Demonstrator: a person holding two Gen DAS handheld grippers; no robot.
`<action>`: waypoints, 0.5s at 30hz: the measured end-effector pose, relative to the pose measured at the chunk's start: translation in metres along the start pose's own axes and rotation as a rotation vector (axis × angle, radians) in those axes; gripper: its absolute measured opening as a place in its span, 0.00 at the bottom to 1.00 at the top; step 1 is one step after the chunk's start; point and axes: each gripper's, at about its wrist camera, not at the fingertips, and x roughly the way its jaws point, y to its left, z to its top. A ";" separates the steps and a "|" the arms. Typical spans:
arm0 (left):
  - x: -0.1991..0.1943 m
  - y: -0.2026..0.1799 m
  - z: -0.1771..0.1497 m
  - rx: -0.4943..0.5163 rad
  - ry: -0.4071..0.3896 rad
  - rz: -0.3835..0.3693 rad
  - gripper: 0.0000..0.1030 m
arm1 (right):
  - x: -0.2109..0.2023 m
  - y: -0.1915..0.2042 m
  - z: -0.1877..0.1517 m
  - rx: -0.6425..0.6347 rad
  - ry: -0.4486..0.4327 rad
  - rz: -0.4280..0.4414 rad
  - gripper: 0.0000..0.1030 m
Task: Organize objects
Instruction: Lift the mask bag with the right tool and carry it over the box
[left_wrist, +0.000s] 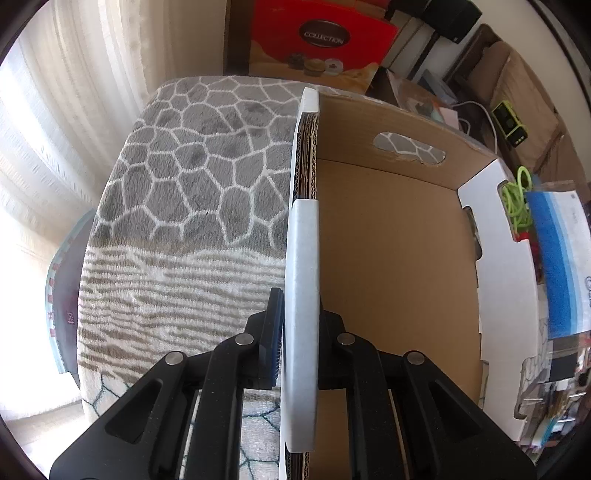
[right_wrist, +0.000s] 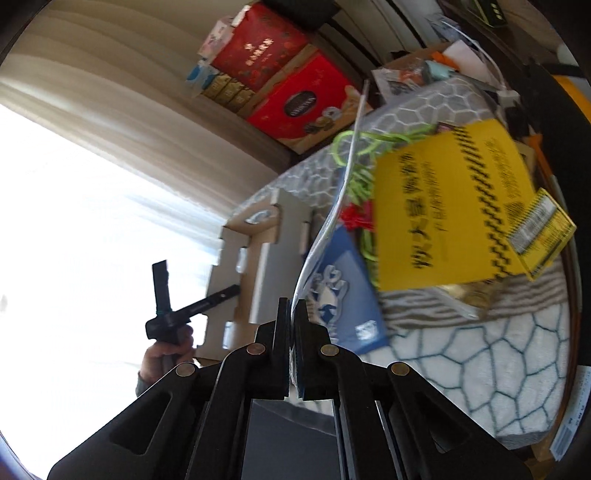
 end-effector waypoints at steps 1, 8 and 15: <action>0.000 0.000 0.000 -0.002 0.000 -0.001 0.11 | 0.001 0.005 0.002 -0.007 -0.002 0.003 0.01; 0.001 0.000 0.001 -0.005 0.001 -0.008 0.11 | 0.009 0.055 0.013 -0.086 -0.015 0.055 0.01; 0.001 0.001 0.000 -0.014 0.000 -0.020 0.12 | 0.026 0.099 0.016 -0.153 0.001 0.102 0.01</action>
